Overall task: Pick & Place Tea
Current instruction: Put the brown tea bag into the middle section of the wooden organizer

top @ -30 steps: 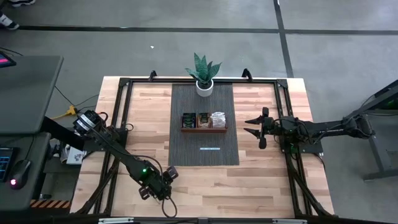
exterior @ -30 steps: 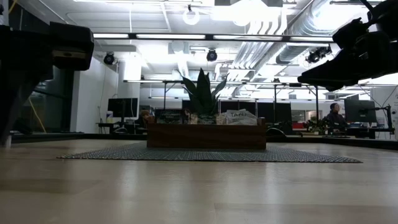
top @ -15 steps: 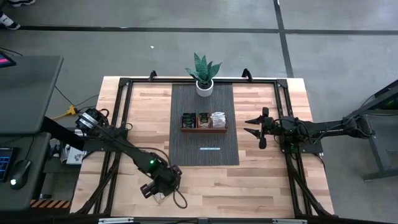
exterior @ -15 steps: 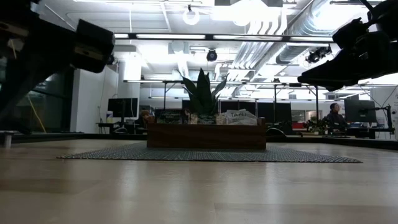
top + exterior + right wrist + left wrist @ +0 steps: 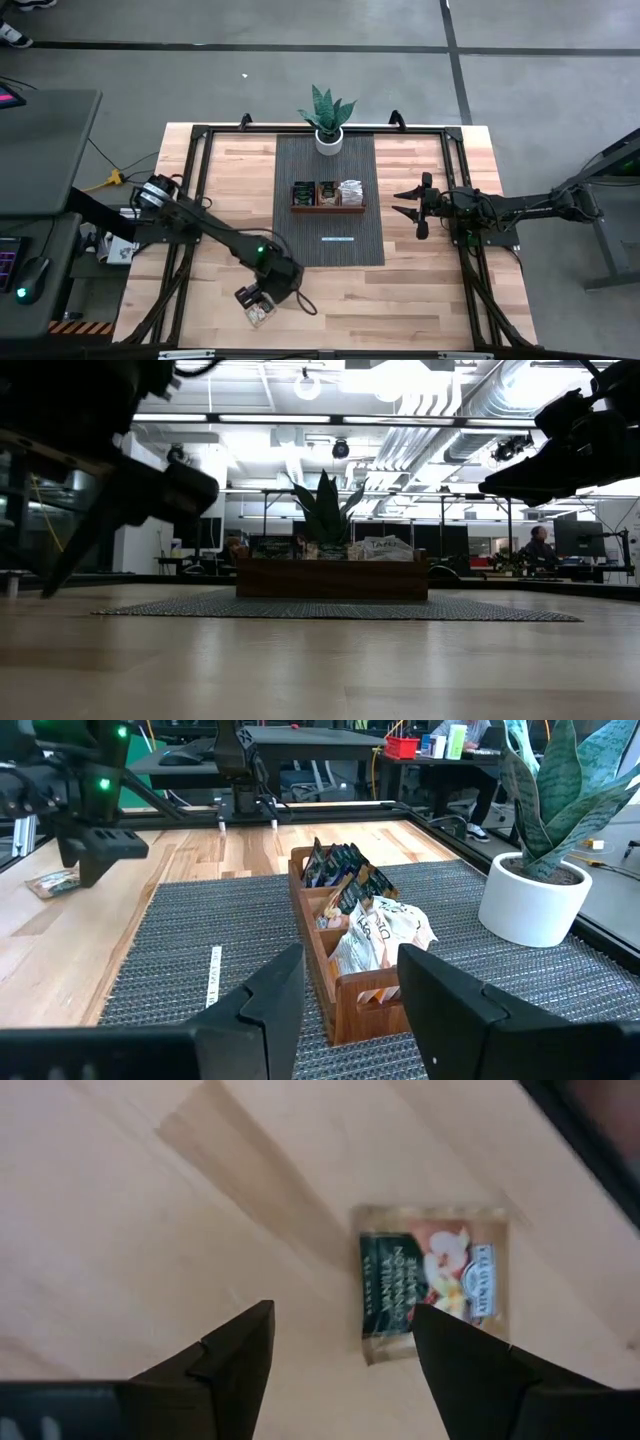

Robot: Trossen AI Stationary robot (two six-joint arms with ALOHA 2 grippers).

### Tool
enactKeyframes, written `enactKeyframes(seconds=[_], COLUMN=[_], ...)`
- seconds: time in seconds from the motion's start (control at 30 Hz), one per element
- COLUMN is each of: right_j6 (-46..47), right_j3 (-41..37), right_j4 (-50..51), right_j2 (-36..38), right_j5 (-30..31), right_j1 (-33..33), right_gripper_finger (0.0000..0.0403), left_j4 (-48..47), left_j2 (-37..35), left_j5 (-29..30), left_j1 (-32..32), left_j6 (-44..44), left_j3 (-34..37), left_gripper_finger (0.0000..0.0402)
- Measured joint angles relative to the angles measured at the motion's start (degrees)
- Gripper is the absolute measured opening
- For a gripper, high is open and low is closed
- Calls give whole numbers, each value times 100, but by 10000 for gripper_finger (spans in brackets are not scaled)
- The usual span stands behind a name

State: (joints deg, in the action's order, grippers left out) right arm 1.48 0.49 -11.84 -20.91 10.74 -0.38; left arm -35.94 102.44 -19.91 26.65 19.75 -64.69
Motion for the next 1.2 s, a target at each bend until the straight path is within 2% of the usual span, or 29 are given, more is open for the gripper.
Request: enactKeyframes(seconds=[0.17,0.63,1.2], right_j6=[-1,0,1], right_j3=[0,0,0], right_j4=[0,0,2], right_j2=[0,-2,1], right_j5=[0,0,1], right_j1=[0,0,0], right_gripper_finger=[158,157,157], left_j4=[-37,-35,-105], left_j2=[130,177,499], left_j5=[-459,-320,-624], left_j1=[-131,-192,-201], left_j6=[2,102,-33], left_j3=[-24,-21,-41], left_gripper_finger=[237,237,237])
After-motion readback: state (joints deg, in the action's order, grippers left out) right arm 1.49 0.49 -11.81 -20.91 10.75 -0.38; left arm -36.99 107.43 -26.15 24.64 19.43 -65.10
